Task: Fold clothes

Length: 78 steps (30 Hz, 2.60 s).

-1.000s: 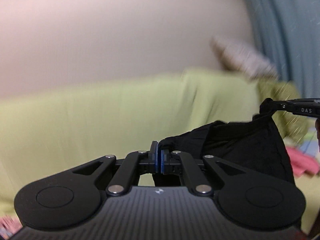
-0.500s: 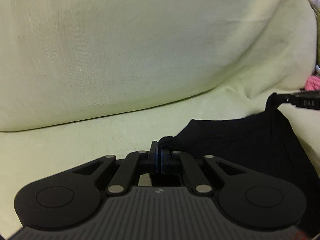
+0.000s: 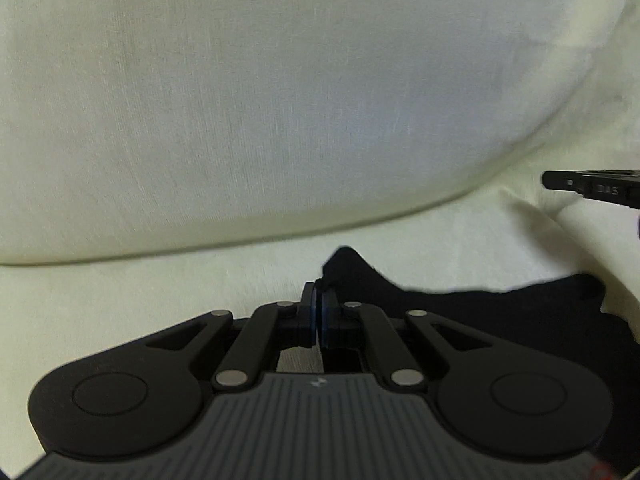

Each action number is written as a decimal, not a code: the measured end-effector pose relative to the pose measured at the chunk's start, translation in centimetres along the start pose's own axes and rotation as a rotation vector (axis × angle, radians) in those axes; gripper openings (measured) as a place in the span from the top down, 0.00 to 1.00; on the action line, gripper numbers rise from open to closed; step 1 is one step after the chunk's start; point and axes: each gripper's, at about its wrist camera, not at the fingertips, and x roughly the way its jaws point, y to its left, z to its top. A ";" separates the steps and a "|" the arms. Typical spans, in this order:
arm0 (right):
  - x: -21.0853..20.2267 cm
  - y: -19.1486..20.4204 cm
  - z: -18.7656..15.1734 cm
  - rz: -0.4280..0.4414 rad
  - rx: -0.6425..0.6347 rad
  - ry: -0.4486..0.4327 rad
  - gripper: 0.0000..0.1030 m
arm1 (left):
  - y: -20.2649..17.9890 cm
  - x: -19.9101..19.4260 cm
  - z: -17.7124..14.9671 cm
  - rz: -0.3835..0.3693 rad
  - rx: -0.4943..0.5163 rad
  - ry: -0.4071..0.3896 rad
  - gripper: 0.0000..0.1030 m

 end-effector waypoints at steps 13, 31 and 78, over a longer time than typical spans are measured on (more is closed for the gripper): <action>-10.8 -1.4 -4.4 0.031 0.057 0.100 0.71 | 2.9 -9.5 -4.6 0.018 -0.059 -0.015 0.62; -32.2 0.5 -17.9 0.171 0.141 0.197 0.71 | -4.7 -29.4 -18.1 -0.208 0.159 0.122 0.62; -5.2 -5.7 -3.3 0.279 0.070 -0.038 0.97 | 4.2 -3.0 -1.1 -0.189 0.171 -0.107 0.98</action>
